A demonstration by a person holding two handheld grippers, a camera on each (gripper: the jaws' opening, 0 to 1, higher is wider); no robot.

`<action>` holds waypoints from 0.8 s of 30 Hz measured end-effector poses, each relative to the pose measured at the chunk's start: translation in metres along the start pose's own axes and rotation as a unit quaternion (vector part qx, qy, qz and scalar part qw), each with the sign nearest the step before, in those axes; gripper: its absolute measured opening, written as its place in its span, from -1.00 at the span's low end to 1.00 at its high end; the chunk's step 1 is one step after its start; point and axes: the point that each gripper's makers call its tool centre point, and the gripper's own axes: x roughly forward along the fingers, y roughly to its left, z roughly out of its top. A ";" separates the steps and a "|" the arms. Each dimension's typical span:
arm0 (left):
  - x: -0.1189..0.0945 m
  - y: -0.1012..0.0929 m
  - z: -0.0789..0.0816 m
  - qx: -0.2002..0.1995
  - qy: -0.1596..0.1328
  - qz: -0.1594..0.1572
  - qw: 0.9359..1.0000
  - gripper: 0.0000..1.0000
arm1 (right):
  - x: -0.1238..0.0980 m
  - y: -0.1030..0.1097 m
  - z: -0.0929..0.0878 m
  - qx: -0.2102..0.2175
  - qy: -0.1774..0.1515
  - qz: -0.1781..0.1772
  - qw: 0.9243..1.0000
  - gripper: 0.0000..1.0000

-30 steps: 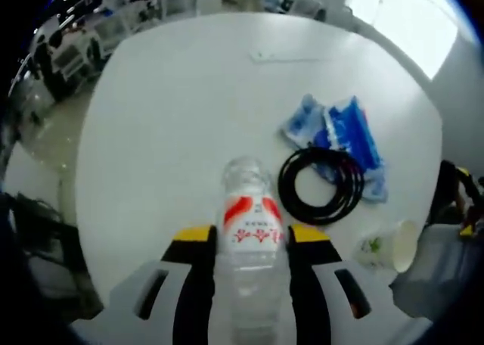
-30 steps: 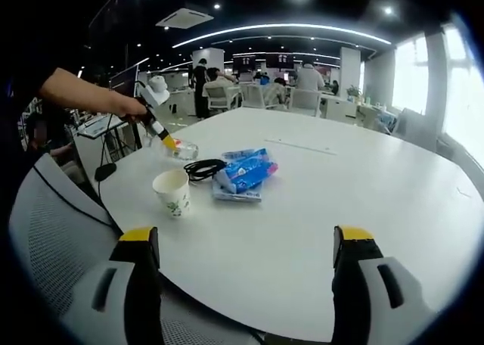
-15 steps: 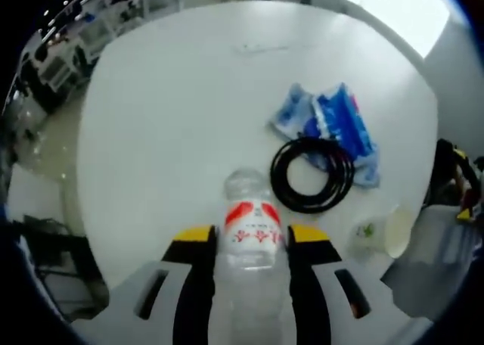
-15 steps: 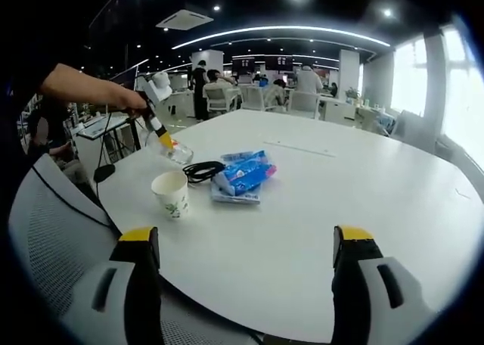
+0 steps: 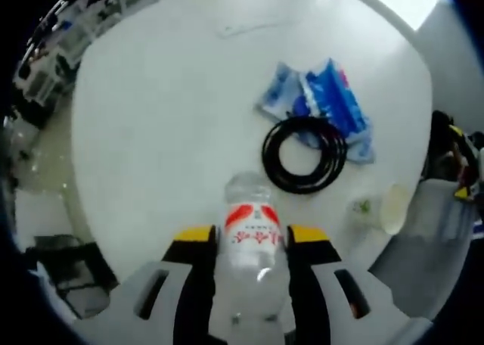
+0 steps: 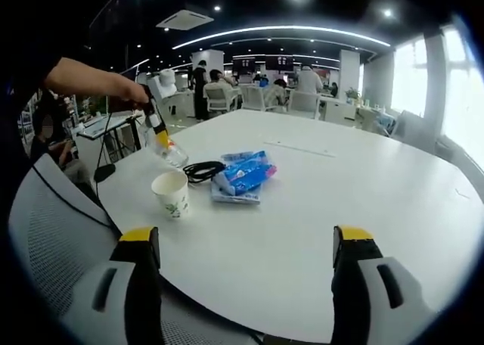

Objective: Arrange the tabletop items into an orderly group along one side of the table until the central work area is clear of visible clutter.

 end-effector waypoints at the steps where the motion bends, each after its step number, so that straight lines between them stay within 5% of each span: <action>1: 0.000 -0.001 -0.001 0.006 0.009 -0.002 1.000 -0.32 | 0.000 0.000 0.000 0.000 -0.001 0.000 1.000 0.90; 13: 0.000 -0.013 0.001 0.053 0.074 -0.014 0.996 -0.33 | -0.001 -0.003 0.002 0.003 -0.005 -0.006 1.000 0.90; 24: 0.009 -0.018 0.026 0.117 0.105 -0.006 0.988 -0.31 | -0.001 -0.005 0.002 0.004 -0.006 -0.008 1.000 0.90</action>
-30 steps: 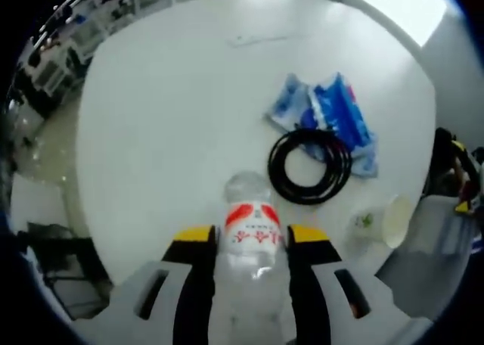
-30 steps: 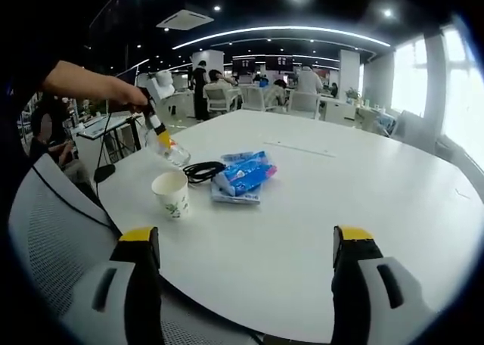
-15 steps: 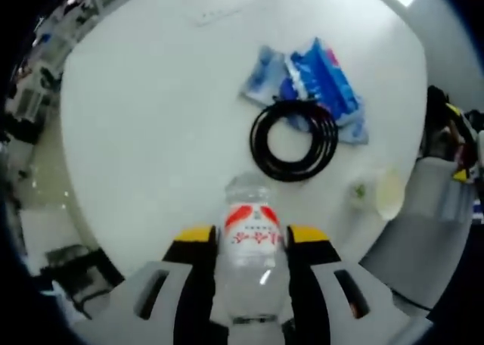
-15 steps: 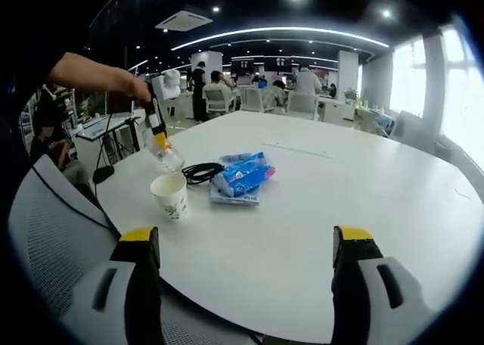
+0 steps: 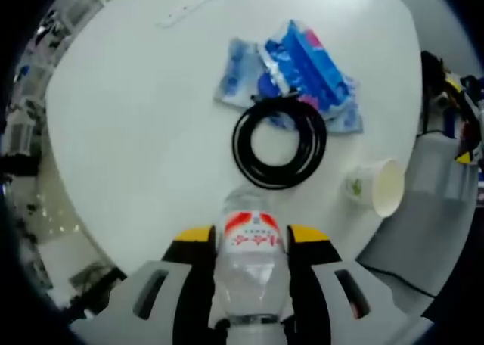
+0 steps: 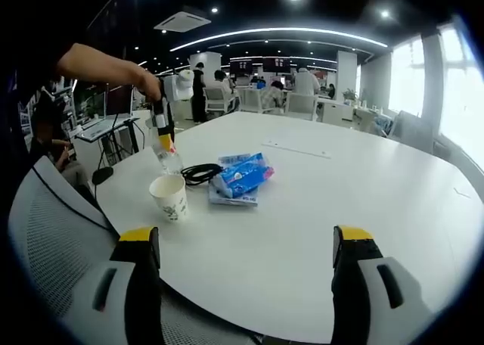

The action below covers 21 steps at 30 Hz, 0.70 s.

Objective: Arrange the tabletop items into an orderly group along one side of the table until the central work area is clear of visible clutter.

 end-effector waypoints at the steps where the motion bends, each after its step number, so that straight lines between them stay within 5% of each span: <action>1: 0.001 0.000 0.002 0.007 0.004 0.001 1.000 -0.31 | 0.000 0.000 0.000 0.001 -0.001 -0.001 1.000 0.90; 13: 0.008 -0.009 0.018 0.063 -0.007 0.000 0.998 -0.31 | 0.000 -0.002 0.001 0.002 -0.002 -0.006 1.000 0.90; 21: -0.008 -0.014 0.035 0.063 -0.068 -0.012 0.996 -0.17 | 0.000 -0.002 0.001 0.000 -0.002 -0.005 1.000 0.90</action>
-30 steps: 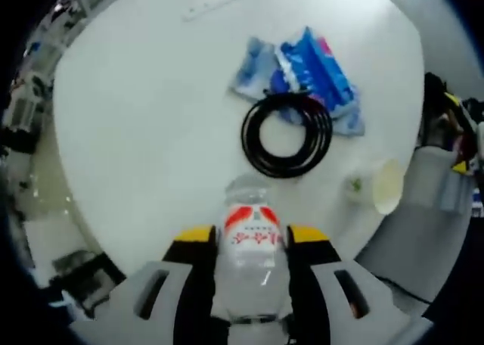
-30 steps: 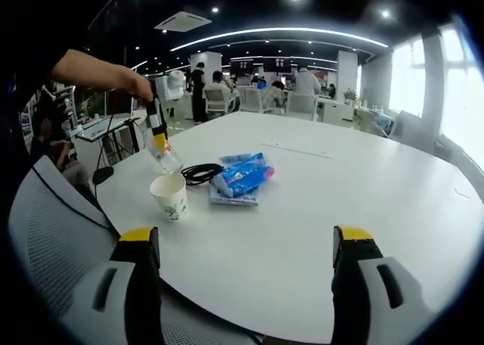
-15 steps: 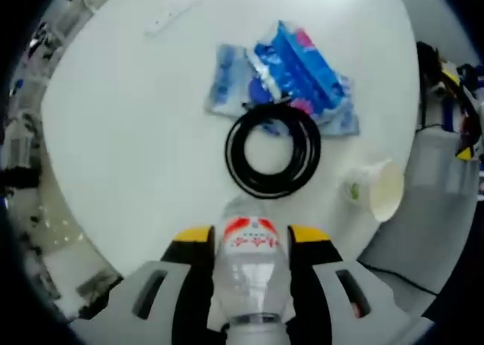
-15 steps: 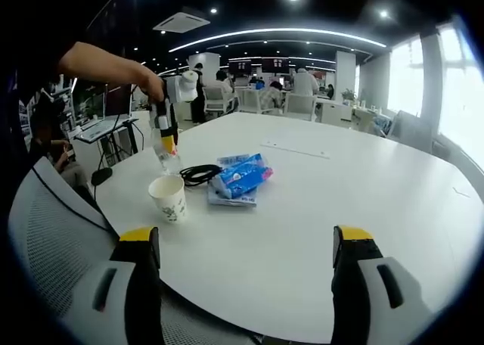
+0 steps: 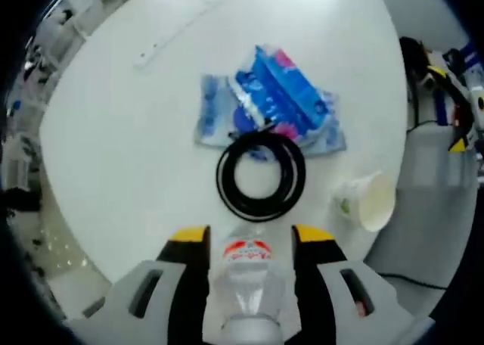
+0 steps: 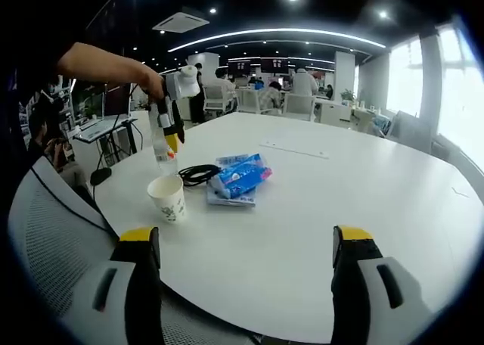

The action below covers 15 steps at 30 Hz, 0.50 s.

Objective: Arrange the tabletop items into an orderly group along one side of the table until the central work area is clear of visible clutter.

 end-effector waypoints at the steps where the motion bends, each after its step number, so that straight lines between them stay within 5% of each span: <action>1: -0.002 0.000 0.001 0.000 -0.005 0.001 1.000 -0.13 | 0.000 0.000 0.000 0.000 0.000 0.000 1.000 0.90; 15: -0.022 0.006 -0.002 -0.014 -0.098 0.025 0.995 0.40 | 0.000 0.002 0.001 0.000 -0.001 0.002 1.000 0.89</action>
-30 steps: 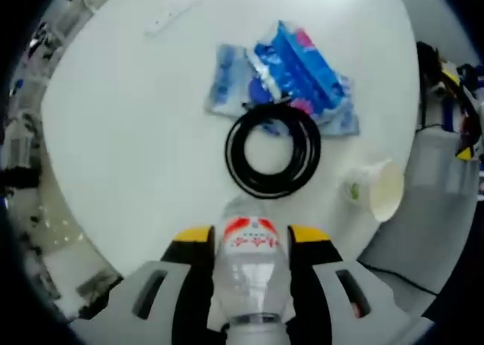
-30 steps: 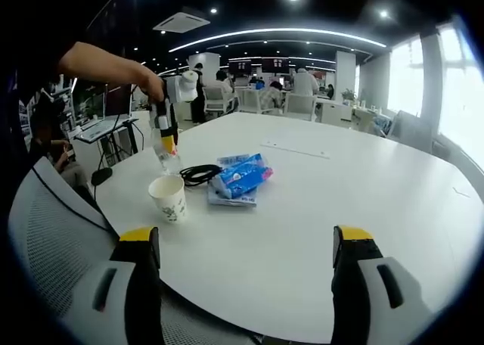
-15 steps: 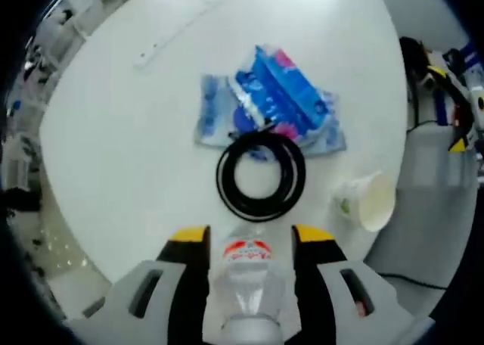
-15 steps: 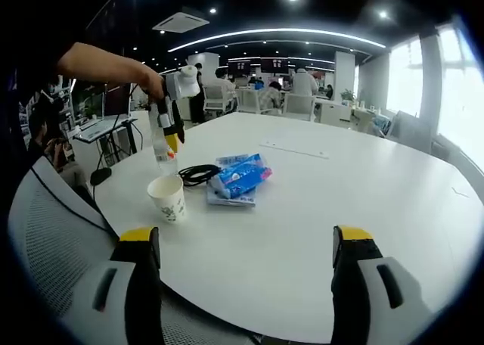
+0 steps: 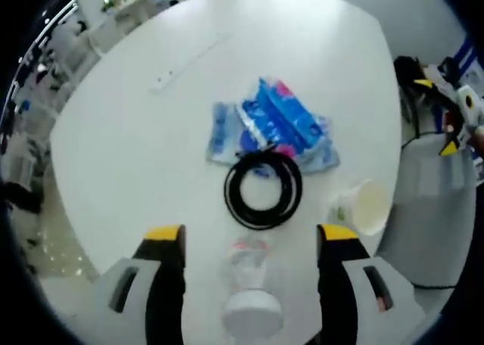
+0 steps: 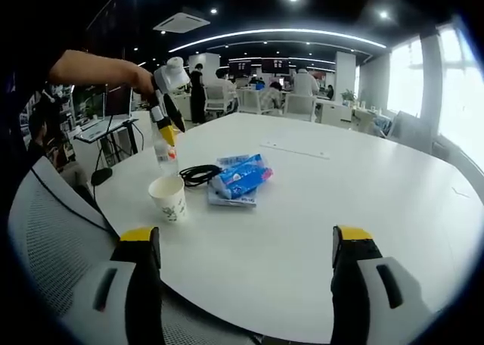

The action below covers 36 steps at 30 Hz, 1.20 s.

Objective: Arrange the tabletop items into an orderly group along one side of the table until the central work area is clear of visible clutter.

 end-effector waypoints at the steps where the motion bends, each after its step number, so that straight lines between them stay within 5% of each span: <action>1: -0.001 0.002 0.001 -0.004 -0.011 0.005 1.000 0.44 | 0.000 0.000 0.000 0.000 0.000 0.000 1.000 0.89; 6: -0.008 0.004 0.006 -0.041 -0.080 0.013 0.996 0.76 | 0.000 0.001 0.000 0.000 0.001 0.001 1.000 0.88; 13: -0.016 0.006 0.004 -0.061 -0.126 0.031 0.990 0.90 | 0.000 0.002 0.000 -0.001 0.002 0.003 1.000 0.88; 23: -0.040 0.015 0.009 -0.154 -0.251 0.093 0.951 0.99 | 0.000 0.001 0.000 -0.001 0.003 0.002 1.000 0.87; 30: -0.037 0.002 -0.005 -0.162 -0.264 0.110 0.944 0.99 | 0.000 0.001 -0.001 -0.001 0.004 0.003 1.000 0.87; 36: -0.037 -0.002 -0.013 -0.187 -0.292 0.137 0.928 0.99 | 0.000 0.001 -0.001 -0.001 0.004 0.002 1.000 0.87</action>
